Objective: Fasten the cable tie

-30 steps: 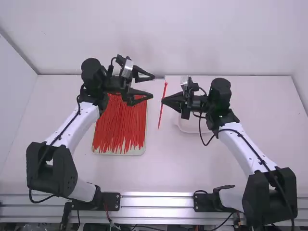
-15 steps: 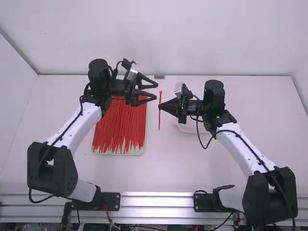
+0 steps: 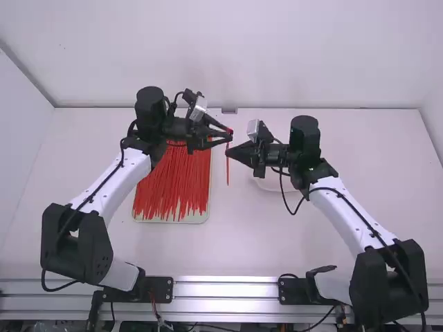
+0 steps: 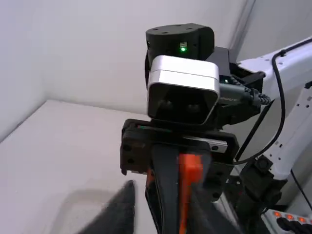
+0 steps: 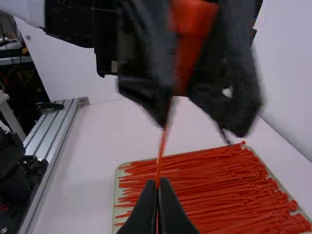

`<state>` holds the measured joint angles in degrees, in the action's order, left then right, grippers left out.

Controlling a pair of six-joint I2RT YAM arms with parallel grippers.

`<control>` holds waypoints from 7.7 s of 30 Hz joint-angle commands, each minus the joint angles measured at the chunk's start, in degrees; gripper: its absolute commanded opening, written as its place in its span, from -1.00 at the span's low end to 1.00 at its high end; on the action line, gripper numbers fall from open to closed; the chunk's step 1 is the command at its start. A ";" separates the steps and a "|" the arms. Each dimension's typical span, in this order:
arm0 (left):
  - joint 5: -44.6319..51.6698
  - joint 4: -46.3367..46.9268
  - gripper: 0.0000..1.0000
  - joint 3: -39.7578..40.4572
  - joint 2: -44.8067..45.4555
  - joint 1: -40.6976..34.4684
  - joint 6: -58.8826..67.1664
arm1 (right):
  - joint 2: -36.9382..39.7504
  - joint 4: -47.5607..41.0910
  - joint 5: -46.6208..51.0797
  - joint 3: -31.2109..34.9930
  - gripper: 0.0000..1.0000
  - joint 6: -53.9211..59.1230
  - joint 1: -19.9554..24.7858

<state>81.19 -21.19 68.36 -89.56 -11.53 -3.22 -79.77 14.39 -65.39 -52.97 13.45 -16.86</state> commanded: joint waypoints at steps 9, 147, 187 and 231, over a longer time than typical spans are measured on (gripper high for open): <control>-0.83 -6.03 -0.96 0.74 0.13 -0.44 -5.42 | -0.39 0.57 -0.20 -1.49 -0.58 -0.11 -0.02; -29.83 0.28 0.98 22.01 0.13 -1.27 -24.70 | -0.50 -23.87 134.29 -14.75 -1.00 -20.13 -31.39; -31.36 -6.23 0.08 22.01 0.13 -2.82 -29.40 | -0.50 -26.67 131.23 -14.75 -1.00 -21.22 -37.09; -30.88 3.08 -0.96 22.01 0.13 6.43 -23.80 | 6.10 -28.81 85.42 -14.75 0.47 -4.50 -30.84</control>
<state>48.18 -17.80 89.62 -89.56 -6.28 -28.91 -77.71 -14.57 27.20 -67.81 5.67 -47.46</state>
